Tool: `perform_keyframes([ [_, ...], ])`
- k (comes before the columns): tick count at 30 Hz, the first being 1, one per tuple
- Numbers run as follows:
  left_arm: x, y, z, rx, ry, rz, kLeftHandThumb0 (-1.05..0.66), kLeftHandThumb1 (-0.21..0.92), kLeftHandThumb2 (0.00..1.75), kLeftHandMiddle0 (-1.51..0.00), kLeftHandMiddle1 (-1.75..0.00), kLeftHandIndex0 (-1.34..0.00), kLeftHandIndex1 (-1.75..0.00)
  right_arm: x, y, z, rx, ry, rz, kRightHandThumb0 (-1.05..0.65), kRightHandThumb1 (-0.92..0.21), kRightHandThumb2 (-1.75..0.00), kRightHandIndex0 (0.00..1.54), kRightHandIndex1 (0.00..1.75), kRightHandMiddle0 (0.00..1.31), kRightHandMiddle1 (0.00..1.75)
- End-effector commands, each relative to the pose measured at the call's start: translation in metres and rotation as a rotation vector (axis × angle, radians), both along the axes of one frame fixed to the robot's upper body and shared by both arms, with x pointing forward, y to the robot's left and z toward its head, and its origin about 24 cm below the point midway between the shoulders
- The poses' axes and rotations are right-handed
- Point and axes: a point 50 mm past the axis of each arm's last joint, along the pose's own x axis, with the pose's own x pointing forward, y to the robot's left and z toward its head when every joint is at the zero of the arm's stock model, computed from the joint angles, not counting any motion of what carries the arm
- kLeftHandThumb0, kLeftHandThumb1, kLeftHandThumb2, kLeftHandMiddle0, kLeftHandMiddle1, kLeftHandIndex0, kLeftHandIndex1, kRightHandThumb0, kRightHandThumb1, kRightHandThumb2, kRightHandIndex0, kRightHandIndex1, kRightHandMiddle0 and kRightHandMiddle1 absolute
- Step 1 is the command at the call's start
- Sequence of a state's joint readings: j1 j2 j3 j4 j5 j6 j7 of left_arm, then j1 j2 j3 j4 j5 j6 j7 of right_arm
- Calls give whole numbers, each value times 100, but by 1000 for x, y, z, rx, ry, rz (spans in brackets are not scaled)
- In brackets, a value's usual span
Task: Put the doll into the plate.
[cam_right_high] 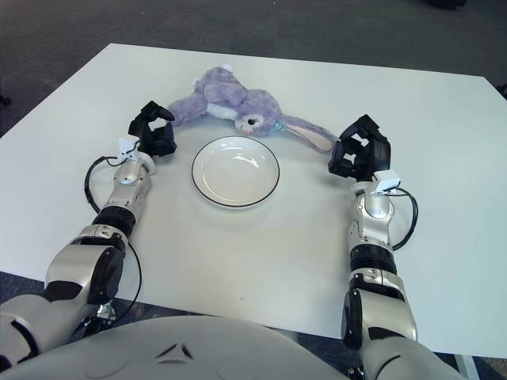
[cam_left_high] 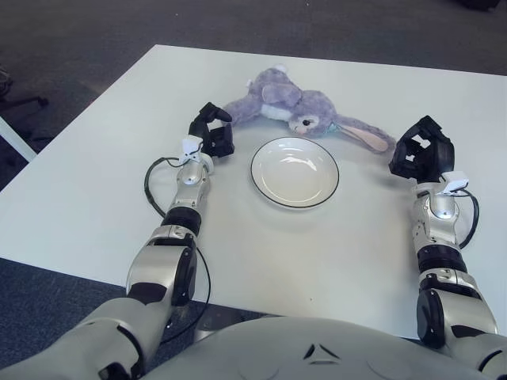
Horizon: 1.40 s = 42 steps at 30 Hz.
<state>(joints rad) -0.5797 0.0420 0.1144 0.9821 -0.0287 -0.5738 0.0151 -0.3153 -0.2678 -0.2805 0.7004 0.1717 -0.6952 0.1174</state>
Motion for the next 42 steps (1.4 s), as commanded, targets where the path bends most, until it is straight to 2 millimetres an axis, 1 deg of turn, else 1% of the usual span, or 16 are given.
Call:
perform_keyframes([
  [1,-30,-2,-47,0,163,-2,-45,42,119,-125,-175,-53,-175,-19,12,-39,61,116,9,-51,-24,-141,113,175,68,175],
  [11,-31,-2,-48,5,164,-11,-45,42,119,-126,-175,-53,-175,-17,19,-25,27,54,74,-50,-27,-138,111,175,65,175],
  [19,-32,-3,-49,8,168,-11,-45,42,119,-126,-175,-53,-175,-11,27,0,-13,5,97,-48,-31,-133,106,175,62,175],
  [22,-32,-4,-50,10,170,-12,-45,42,119,-126,-175,-53,-175,-10,32,11,-39,-14,102,-47,-34,-129,105,175,59,175],
  [25,-32,-4,-50,11,171,-12,-45,42,119,-125,-175,-53,-175,-10,35,17,-59,-22,106,-46,-37,-125,103,175,57,175],
  [31,-32,-5,-50,10,169,-11,-45,42,119,-125,-175,-53,-175,-7,38,31,-153,-43,125,-44,-42,-118,96,175,52,175],
  [38,-33,-6,-50,13,165,-8,-45,41,121,-128,-175,-54,-175,2,40,40,-269,-18,117,-44,-44,-116,90,175,51,175],
  [39,-34,-5,-50,14,166,-8,-45,41,121,-128,-175,-54,-175,3,40,41,-285,-15,116,-35,-38,-122,87,175,52,172],
  [40,-34,-5,-51,14,167,-8,-45,41,121,-128,-175,-54,-175,5,40,43,-300,-12,116,-23,-29,-133,84,175,53,169],
  [42,-34,-5,-51,15,168,-7,-45,41,121,-128,-175,-54,-175,7,42,47,-328,-10,117,-10,-19,-144,80,175,55,166],
])
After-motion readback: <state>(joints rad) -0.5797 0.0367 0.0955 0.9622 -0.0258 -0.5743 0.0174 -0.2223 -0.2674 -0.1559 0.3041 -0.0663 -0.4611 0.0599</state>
